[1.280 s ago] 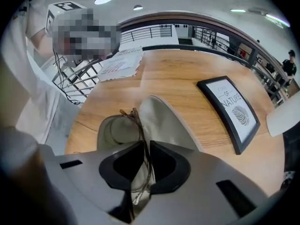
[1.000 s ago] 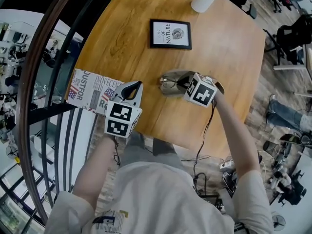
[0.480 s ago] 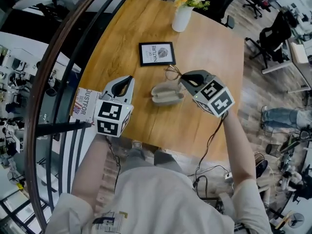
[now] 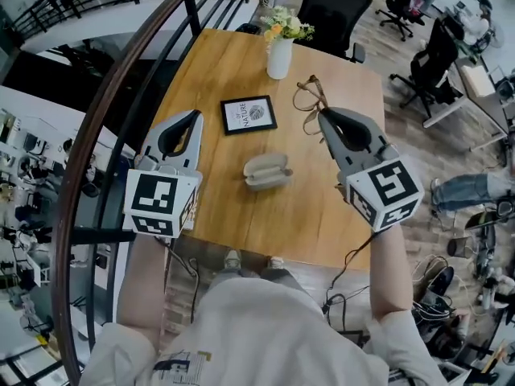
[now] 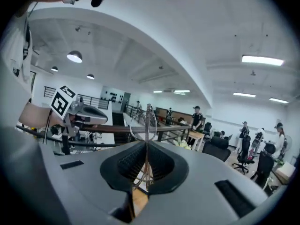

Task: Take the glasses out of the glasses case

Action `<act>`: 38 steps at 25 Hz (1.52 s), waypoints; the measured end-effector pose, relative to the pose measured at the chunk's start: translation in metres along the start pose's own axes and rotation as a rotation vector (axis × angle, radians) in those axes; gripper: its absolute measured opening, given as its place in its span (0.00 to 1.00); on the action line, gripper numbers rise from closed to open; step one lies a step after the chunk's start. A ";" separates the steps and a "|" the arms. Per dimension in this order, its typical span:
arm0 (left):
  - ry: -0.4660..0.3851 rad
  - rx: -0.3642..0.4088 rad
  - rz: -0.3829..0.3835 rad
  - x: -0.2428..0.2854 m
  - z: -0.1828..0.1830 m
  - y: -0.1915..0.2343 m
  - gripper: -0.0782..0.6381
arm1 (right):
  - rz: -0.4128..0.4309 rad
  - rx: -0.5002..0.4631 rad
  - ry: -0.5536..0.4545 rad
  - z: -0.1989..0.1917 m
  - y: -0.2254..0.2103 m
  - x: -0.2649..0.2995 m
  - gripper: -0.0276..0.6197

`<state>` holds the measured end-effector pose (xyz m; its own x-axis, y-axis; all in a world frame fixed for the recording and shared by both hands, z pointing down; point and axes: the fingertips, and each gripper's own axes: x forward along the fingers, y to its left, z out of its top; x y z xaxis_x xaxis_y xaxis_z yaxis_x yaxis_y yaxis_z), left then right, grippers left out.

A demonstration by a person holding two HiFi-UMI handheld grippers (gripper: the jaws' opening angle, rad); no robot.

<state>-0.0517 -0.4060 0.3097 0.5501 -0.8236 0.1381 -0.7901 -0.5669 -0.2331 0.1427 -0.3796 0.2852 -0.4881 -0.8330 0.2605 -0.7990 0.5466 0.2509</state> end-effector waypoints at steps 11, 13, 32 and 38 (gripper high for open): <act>-0.210 0.049 0.032 -0.047 0.086 -0.013 0.13 | -0.170 0.057 -0.312 0.081 -0.003 -0.105 0.10; -0.233 0.045 0.039 -0.056 0.092 -0.015 0.13 | -0.190 0.066 -0.338 0.085 0.001 -0.119 0.10; -0.092 -0.010 0.000 -0.076 0.041 -0.068 0.13 | -0.188 0.215 -0.244 0.012 0.033 -0.123 0.10; -0.057 -0.020 -0.001 -0.076 0.028 -0.073 0.13 | -0.180 0.232 -0.231 0.002 0.036 -0.119 0.10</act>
<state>-0.0287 -0.3014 0.2894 0.5648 -0.8210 0.0829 -0.7947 -0.5683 -0.2135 0.1713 -0.2604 0.2612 -0.3781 -0.9257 0.0076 -0.9245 0.3780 0.0490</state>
